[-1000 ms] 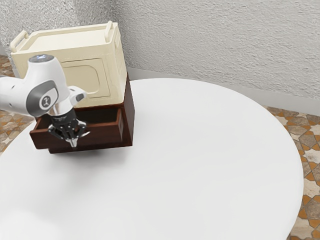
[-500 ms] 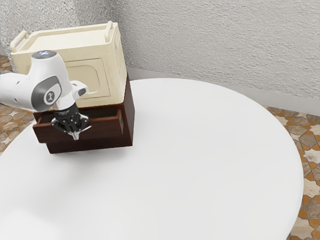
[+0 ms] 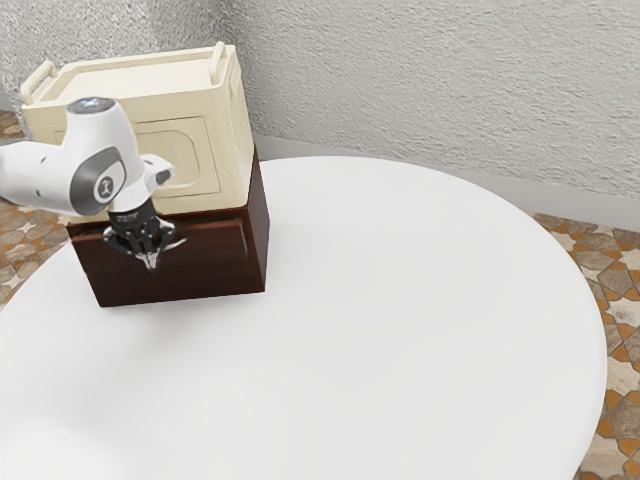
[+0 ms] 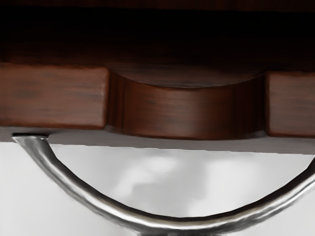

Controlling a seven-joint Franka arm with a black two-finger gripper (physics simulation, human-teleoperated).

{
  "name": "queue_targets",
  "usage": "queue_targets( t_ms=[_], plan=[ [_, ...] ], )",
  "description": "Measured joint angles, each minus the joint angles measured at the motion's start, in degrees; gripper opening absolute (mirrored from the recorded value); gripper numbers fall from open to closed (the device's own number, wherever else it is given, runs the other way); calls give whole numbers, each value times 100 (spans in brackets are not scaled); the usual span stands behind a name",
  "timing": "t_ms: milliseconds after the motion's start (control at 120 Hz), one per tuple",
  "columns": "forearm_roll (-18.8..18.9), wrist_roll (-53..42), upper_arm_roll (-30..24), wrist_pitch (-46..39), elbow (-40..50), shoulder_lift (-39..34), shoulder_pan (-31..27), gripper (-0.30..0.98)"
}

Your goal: Push the drawer handle with one arm to close the drawer

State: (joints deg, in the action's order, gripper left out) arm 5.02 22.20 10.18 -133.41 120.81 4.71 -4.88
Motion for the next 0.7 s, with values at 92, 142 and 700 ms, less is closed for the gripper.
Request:
queue_targets(
  t_ms=[92, 142, 700],
  plan=[
    [-5, -26, 1, -17, -69, 56, -62, -10],
    [-11, -41, 2, -25, -112, 89, -46, -10],
    [0, -642, 1, -105, -224, -53, 200, -10]
  ],
)
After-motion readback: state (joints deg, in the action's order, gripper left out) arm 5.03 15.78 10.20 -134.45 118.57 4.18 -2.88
